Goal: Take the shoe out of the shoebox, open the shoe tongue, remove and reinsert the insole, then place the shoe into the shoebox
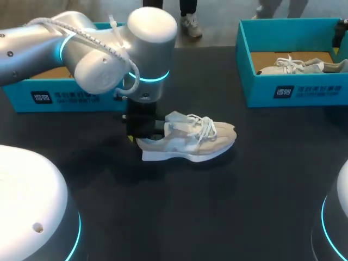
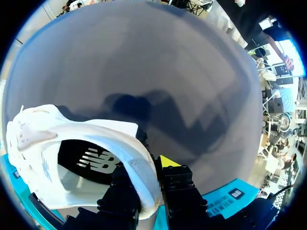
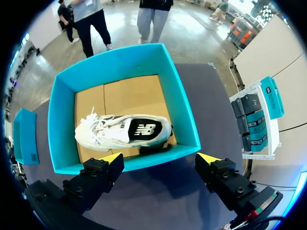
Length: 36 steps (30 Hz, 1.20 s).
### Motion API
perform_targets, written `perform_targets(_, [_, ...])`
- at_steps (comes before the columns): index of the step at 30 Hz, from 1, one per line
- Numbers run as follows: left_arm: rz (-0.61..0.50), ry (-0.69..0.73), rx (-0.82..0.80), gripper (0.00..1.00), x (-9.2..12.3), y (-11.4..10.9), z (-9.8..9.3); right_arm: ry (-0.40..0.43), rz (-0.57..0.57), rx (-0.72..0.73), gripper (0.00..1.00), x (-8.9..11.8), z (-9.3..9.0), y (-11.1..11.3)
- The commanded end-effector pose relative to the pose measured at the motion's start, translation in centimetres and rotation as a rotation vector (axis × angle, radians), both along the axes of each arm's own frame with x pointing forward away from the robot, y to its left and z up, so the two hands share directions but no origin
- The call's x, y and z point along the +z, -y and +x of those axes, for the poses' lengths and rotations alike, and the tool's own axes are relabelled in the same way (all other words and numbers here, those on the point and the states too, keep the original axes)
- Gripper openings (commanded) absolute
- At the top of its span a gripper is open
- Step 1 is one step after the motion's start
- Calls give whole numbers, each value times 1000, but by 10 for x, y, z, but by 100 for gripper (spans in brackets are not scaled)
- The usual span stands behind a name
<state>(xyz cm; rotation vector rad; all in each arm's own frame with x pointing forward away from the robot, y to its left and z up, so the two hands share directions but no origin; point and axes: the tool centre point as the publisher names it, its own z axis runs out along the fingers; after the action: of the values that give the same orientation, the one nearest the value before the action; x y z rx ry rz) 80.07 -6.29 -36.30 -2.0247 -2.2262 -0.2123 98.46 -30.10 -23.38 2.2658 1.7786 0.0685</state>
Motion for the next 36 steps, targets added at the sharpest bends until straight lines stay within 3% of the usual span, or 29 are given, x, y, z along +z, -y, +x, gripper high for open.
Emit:
perform_targets(1, [-7,-9,-5,0,-8,5,1,2,2,1,100,0,-1,0])
perform_targets(22, [9,-44,-2,0,-11,17,-22,2,2,1,100,0,-1,0])
perform_targets(36, [35,-78,-1,0,-23,16,-23,2,2,1,100,0,-1,0])
